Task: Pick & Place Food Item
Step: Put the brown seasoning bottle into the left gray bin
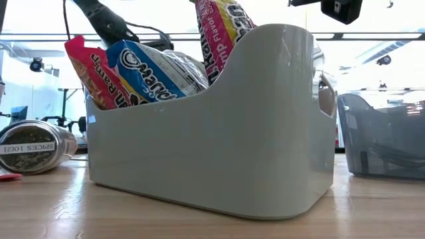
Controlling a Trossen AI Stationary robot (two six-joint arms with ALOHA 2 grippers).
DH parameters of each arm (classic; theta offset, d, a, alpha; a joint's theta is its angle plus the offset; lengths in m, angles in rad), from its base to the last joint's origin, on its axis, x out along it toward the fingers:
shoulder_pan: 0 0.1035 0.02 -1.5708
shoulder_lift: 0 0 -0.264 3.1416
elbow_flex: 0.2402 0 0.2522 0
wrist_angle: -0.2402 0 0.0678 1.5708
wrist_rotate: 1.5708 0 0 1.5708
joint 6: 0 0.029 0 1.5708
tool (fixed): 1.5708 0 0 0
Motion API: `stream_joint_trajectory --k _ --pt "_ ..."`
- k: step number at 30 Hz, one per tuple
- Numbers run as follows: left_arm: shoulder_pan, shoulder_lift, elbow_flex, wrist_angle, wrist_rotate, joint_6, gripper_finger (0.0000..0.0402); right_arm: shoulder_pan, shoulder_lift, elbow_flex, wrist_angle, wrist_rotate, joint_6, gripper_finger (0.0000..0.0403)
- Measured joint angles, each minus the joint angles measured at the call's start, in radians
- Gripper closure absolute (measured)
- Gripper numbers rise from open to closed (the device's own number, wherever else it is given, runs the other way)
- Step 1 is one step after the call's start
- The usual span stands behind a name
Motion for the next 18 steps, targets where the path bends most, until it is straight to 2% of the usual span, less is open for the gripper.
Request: stream_joint_trajectory --k 7,10,16,18 --pt "0.019 0.01 0.001 -0.002 0.031 0.003 0.0118 0.0 0.0 0.0 0.008 0.0 0.004 0.0251" --pt "0.027 0.009 0.0 -0.004 0.038 0.003 0.0146 0.0 0.0 0.0 0.01 0.0 0.003 0.0251" --pt "0.028 0.008 -0.002 -0.008 0.05 0.004 0.0232 0.0 0.0 0.0 0.014 0.0 0.004 0.0251" --pt "0.028 0.008 -0.002 -0.007 0.049 0.013 0.0235 0.0 0.0 0.0 0.017 0.0 0.005 0.0251"
